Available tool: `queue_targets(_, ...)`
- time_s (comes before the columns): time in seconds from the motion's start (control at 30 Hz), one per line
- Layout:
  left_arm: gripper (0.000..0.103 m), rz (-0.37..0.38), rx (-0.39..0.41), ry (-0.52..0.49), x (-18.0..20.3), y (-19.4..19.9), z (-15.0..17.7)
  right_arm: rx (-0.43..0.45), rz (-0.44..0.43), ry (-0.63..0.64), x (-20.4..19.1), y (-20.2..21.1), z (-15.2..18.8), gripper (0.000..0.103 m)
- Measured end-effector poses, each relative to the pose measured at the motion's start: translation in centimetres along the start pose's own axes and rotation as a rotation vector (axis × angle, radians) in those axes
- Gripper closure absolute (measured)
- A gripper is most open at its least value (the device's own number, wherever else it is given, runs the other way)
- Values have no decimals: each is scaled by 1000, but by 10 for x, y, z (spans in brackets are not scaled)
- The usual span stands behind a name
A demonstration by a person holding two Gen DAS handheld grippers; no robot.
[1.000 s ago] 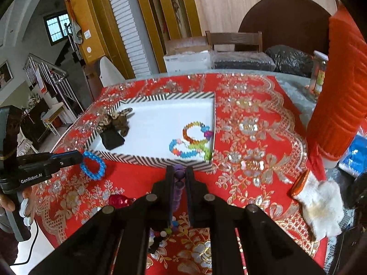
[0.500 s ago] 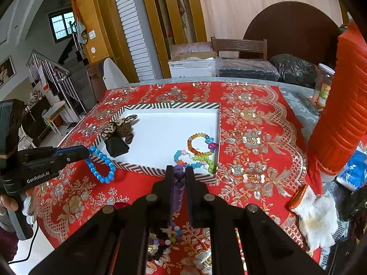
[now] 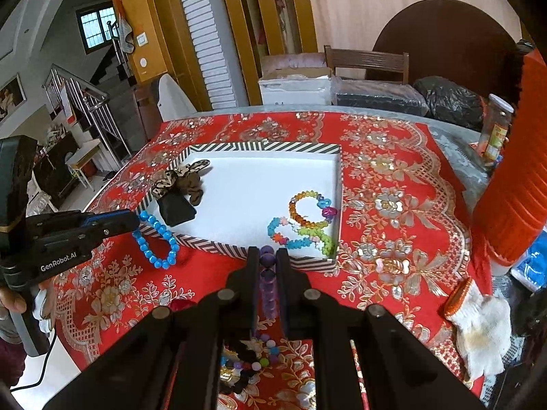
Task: Organize jewelry
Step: 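Carry both bracelets over the white tray and lower them toward its floor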
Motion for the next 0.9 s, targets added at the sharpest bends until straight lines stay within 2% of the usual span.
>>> queue_targets(0.6, 103, -13, -10, -4, -4, -15, -16, -18, -7, 21, -3, -21, -20, 94)
queue_targets(0.9, 103, 1, -12, 7, -8, -24, -43, -14, 7, 38, -1, -29, -44, 94)
Point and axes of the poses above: each gripper's, at about its wrist camera, not at the fingertips, and y roughly against the way its jaws point, x to its right, z to its underside, the point moved 1 cm from there along -y, roughly the way its jaws point, and after that the axes turned 4 degrees about -x, right-handed, at the moved point
